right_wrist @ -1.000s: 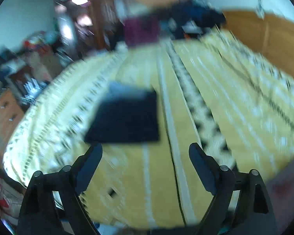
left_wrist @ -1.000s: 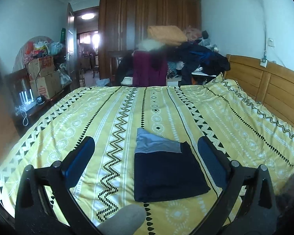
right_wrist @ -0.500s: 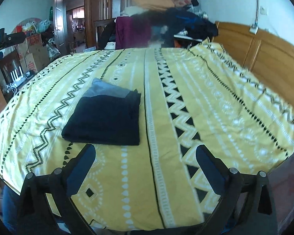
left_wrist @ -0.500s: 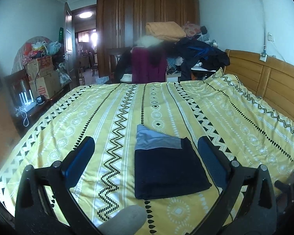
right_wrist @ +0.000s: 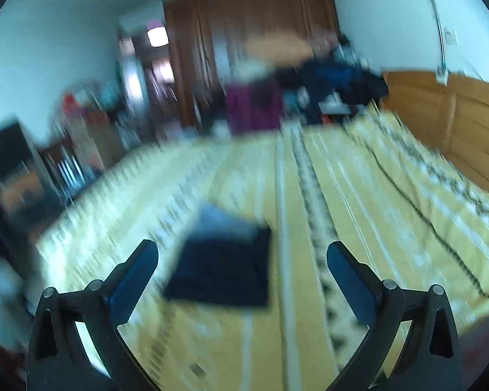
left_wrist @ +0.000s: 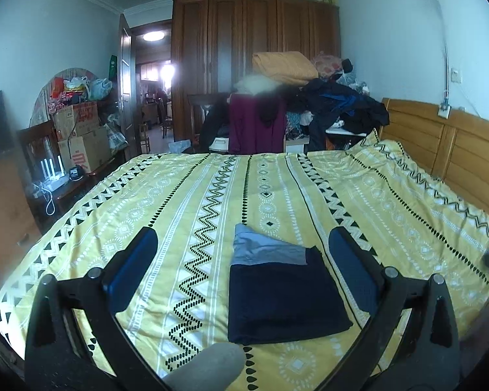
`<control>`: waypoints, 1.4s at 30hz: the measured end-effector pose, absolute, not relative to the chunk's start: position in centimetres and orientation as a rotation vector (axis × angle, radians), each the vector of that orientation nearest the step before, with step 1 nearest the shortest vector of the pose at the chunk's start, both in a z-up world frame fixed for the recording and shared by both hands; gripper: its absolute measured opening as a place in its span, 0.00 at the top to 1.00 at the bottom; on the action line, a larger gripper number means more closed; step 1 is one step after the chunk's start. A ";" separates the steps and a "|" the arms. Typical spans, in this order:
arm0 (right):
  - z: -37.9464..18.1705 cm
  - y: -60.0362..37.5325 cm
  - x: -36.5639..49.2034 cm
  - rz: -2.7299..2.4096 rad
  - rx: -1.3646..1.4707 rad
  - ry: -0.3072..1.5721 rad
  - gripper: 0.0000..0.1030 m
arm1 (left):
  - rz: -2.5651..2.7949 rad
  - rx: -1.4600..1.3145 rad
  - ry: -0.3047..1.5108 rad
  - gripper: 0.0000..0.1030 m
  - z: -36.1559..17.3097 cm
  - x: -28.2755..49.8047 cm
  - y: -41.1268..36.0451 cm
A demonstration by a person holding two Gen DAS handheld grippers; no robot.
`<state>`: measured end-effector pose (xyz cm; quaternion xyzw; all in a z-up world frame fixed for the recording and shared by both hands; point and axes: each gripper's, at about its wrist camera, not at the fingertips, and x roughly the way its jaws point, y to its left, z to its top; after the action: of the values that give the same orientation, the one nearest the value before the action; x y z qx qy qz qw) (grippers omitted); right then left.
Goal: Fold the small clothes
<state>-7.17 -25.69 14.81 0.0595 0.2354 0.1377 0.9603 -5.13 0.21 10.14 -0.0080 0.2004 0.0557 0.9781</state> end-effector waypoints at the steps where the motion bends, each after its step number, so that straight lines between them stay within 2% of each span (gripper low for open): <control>1: 15.7 -26.0 -7.4 0.321 0.149 0.447 0.00 | 0.115 -0.018 0.397 0.00 10.3 -5.2 0.3; 3: 16.3 -26.5 -8.6 0.422 0.220 0.334 0.00 | 0.119 -0.017 0.387 0.00 10.4 -5.3 0.4; 6: 14.3 -24.9 -7.2 0.472 0.174 0.486 0.00 | 0.123 -0.019 0.375 0.00 10.5 -5.3 0.7; 11: 14.6 -23.1 -6.8 0.432 0.072 0.544 0.00 | 0.127 -0.014 0.353 0.00 10.9 -5.6 0.8; 13: 17.0 -22.0 -8.7 0.381 -0.034 0.433 0.00 | 0.130 -0.019 0.337 0.00 11.1 -5.8 1.0; 15: 19.4 -21.2 -11.9 0.286 -0.132 0.224 0.00 | 0.136 -0.026 0.320 0.00 11.5 -6.0 1.3; 17: 19.1 -20.8 -14.6 0.166 -0.228 0.010 0.00 | 0.137 -0.035 0.308 0.00 11.7 -6.1 1.5; 18: 17.4 -21.4 -14.8 0.174 -0.220 -0.026 0.00 | 0.137 -0.037 0.303 0.00 11.8 -6.2 1.5; 19: 16.5 -21.7 -14.1 0.210 -0.189 0.040 0.00 | 0.136 -0.035 0.298 0.00 11.9 -6.2 1.5; 21: 13.1 -22.7 -10.4 0.276 -0.085 0.312 0.00 | 0.140 -0.024 0.285 0.00 12.0 -6.4 1.4; 32: 7.1 -23.0 -8.6 0.218 -0.046 0.485 0.00 | 0.118 -0.001 0.324 0.00 10.8 -5.9 0.6; 42: 3.6 -25.0 -7.0 0.108 0.027 0.654 0.00 | -0.005 0.060 0.521 0.00 6.8 -3.5 -3.8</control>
<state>-6.97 -25.01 3.63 0.0133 0.3211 0.0529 0.9455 -3.51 -3.85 6.76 0.0299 0.2576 -0.0023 0.9658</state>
